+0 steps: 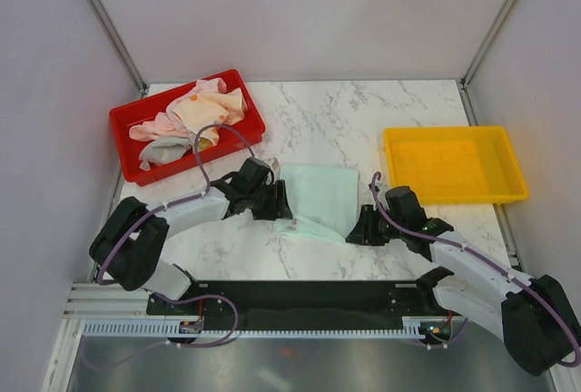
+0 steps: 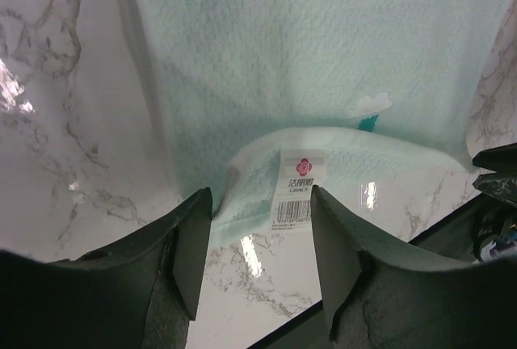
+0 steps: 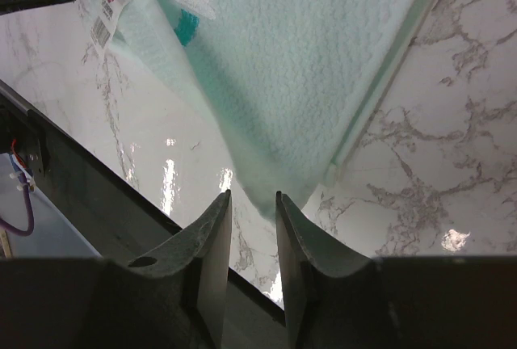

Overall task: Fold and stack the towels
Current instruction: Fold the towel

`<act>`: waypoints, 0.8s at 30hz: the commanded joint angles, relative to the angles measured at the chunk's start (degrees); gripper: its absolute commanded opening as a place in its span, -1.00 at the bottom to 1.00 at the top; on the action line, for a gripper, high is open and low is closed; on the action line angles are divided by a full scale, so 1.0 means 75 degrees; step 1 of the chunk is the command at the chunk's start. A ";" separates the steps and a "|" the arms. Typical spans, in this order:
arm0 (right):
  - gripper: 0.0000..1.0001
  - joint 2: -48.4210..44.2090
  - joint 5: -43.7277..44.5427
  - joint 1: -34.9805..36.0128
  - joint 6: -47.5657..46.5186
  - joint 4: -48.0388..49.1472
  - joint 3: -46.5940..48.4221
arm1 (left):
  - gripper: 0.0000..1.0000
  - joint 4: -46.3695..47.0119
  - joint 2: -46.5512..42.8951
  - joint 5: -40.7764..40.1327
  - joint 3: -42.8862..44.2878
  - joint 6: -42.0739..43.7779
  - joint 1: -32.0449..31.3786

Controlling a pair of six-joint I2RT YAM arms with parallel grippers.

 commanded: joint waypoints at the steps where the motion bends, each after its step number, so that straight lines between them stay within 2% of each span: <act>1: -0.27 -0.0115 0.0035 0.0053 0.0077 0.0086 0.0050 | 0.18 0.0224 -0.0872 0.0350 -0.0441 0.0213 0.0016; 8: -0.26 -0.0162 -0.0001 0.0053 0.0112 -0.0007 0.0074 | 0.08 0.0155 -0.1930 0.0854 -0.1216 0.0073 0.0016; 12: -0.25 -0.0232 0.0256 0.0053 0.0112 -0.0347 0.0540 | 0.07 -0.0454 -0.2293 0.0376 -0.1287 -0.0114 0.0016; 14: -0.21 -0.0314 0.0676 0.0053 0.0205 -0.0569 0.0892 | 0.14 -0.0817 -0.2504 -0.0011 -0.1205 -0.0231 0.0028; 16: -0.18 -0.0105 0.1636 0.0053 0.0160 -0.0664 0.1559 | 0.30 -0.1157 -0.2552 -0.0808 -0.0737 -0.0209 0.0109; 19: -0.16 0.0840 0.3066 -0.0005 -0.0109 -0.0699 0.2614 | 0.33 -0.1135 -0.1723 -0.0870 0.0293 0.0072 0.0634; 21: -0.16 0.1510 0.3525 -0.0110 -0.0507 -0.0699 0.3408 | 0.30 -0.1112 -0.1160 -0.0612 0.1215 0.0353 0.0906; 22: -0.16 0.2198 0.3608 -0.0308 -0.0625 -0.0699 0.3646 | 0.29 -0.1111 -0.0600 -0.0599 0.1500 0.0435 0.1127; 24: -0.16 0.2823 0.3597 -0.0520 -0.0859 -0.0699 0.4230 | 0.28 -0.0960 -0.0140 -0.0343 0.2190 0.0681 0.1340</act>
